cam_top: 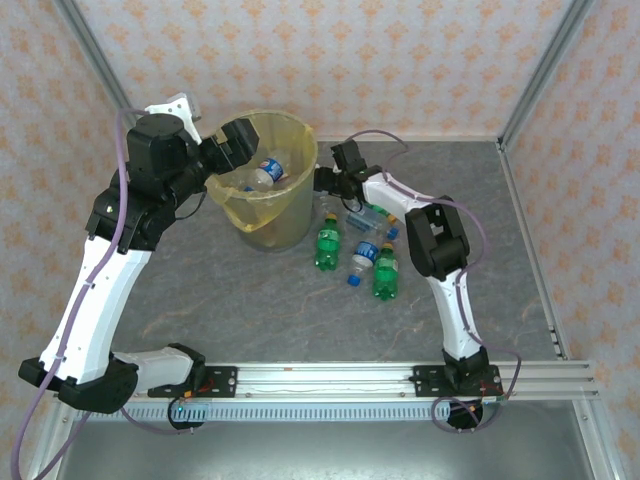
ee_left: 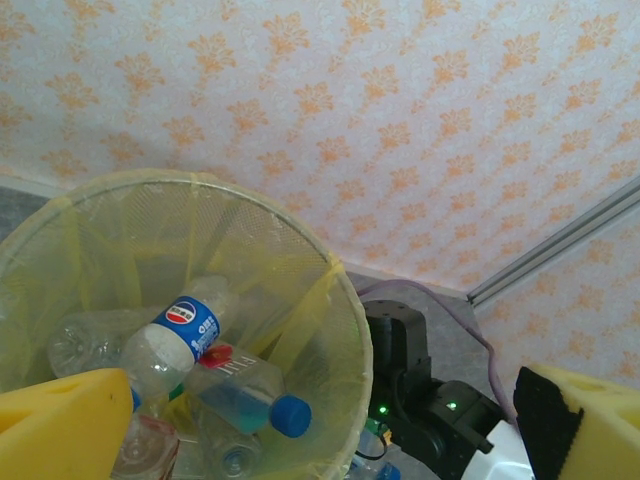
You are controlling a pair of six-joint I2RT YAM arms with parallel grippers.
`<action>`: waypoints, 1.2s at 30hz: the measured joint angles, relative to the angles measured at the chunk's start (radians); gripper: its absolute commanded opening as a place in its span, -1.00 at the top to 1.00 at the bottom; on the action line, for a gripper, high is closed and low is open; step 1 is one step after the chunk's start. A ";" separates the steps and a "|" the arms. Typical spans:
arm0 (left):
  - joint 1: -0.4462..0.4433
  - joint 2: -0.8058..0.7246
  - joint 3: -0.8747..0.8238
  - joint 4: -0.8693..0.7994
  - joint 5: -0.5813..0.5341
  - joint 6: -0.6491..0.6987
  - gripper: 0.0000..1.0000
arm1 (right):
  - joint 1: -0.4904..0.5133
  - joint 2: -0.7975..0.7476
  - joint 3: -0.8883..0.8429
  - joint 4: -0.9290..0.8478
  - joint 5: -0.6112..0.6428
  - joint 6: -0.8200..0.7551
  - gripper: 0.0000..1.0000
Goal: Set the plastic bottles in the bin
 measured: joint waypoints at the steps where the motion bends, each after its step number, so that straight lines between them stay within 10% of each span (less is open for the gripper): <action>1: 0.000 0.000 0.000 0.000 0.000 0.000 -0.98 | 0.000 0.008 0.007 -0.006 -0.001 -0.002 -0.36; 12: 0.000 -0.008 0.000 -0.004 -0.003 0.000 -0.98 | 0.004 0.087 0.078 -0.047 0.012 -0.006 -0.47; 25: 0.000 -0.009 0.000 -0.019 -0.003 0.000 -0.98 | 0.019 0.093 0.088 -0.051 0.031 -0.005 -0.11; 36: 0.000 0.067 0.002 -0.035 0.020 0.000 -0.98 | 0.034 -0.243 -0.211 0.014 0.087 0.033 -0.07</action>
